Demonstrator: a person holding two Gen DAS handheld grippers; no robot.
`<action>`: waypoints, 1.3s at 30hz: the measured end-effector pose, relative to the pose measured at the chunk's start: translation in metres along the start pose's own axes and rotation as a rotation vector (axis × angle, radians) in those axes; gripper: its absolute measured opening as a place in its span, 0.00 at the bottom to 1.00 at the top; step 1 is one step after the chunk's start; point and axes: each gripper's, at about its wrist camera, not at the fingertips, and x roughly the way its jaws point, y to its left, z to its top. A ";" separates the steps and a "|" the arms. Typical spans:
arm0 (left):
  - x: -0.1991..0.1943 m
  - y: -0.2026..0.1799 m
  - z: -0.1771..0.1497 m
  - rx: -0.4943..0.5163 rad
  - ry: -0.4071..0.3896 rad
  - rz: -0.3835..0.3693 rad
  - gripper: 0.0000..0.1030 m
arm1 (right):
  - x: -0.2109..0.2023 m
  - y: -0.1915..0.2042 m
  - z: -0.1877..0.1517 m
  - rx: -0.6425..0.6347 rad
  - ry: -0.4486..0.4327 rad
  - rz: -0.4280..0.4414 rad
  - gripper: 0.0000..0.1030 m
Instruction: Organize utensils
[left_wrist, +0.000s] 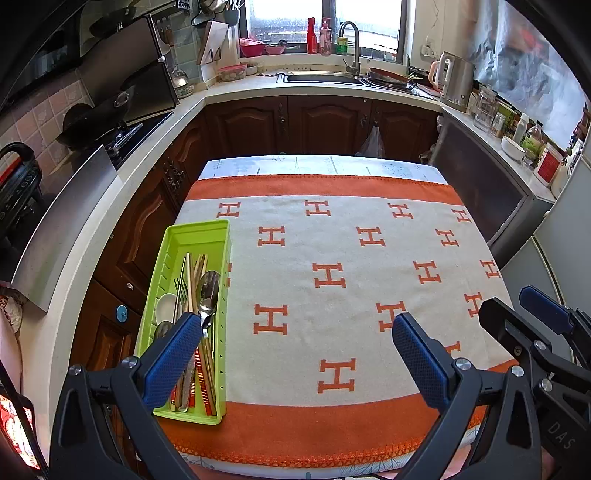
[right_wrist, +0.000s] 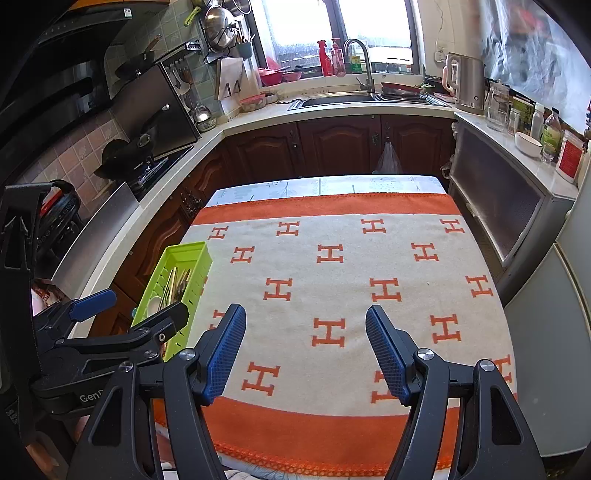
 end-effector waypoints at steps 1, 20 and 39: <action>0.000 0.000 0.000 0.000 0.000 0.001 0.99 | 0.000 0.000 0.000 -0.001 0.000 0.000 0.67; -0.001 0.000 -0.001 0.000 -0.001 0.001 0.99 | 0.001 0.000 0.000 0.000 0.000 0.002 0.67; -0.001 0.000 -0.001 0.000 -0.002 0.000 0.99 | 0.001 0.001 0.000 0.002 0.001 0.004 0.67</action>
